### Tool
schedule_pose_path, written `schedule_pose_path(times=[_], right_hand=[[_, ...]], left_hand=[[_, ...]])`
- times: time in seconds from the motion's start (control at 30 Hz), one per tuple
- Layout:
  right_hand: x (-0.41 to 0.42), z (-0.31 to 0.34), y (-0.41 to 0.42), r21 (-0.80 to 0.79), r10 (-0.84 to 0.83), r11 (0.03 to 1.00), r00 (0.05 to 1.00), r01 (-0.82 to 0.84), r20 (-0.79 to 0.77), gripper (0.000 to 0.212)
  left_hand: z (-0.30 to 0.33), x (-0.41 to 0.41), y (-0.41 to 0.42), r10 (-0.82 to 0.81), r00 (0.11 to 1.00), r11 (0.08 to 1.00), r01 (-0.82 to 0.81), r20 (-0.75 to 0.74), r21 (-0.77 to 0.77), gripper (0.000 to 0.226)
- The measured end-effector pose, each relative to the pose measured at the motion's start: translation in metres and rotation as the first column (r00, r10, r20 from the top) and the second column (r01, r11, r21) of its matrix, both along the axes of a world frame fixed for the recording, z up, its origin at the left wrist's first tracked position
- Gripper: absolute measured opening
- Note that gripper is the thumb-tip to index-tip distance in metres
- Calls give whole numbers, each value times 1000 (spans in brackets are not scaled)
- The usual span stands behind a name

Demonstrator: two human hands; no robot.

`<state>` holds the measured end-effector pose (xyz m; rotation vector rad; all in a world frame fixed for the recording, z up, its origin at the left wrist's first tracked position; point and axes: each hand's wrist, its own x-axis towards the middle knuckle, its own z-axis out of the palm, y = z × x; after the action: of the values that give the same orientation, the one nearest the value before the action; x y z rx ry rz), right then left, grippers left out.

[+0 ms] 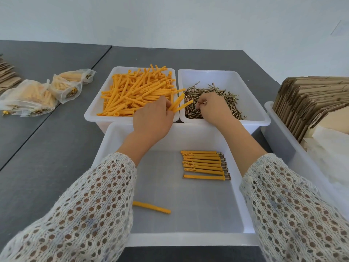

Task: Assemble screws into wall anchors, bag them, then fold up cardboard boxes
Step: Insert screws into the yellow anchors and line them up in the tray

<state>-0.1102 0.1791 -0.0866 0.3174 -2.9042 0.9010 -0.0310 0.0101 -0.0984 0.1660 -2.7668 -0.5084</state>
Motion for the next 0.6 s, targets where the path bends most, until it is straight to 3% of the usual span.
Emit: schedule_pose_path(times=[0.2,0.33,0.47,0.6], right_hand=[[4,4,-6,-194,-50,981,960,-5,-275,25],[11,8,-17,-270,-40,961,938,-58,-345,22],[16,4,-25,-216,34,968,925,-124,-378,19],[19,3,-28,-179,1,980,908,-83,-418,22]], left_hand=[[0,-2,0,40,999,999,-39,-21,24,22],[1,0,0,41,999,999,-41,-29,-1,20],[2,3,5,114,988,993,-111,-103,33,19],[5,8,5,138,953,990,-137,-269,22,17]])
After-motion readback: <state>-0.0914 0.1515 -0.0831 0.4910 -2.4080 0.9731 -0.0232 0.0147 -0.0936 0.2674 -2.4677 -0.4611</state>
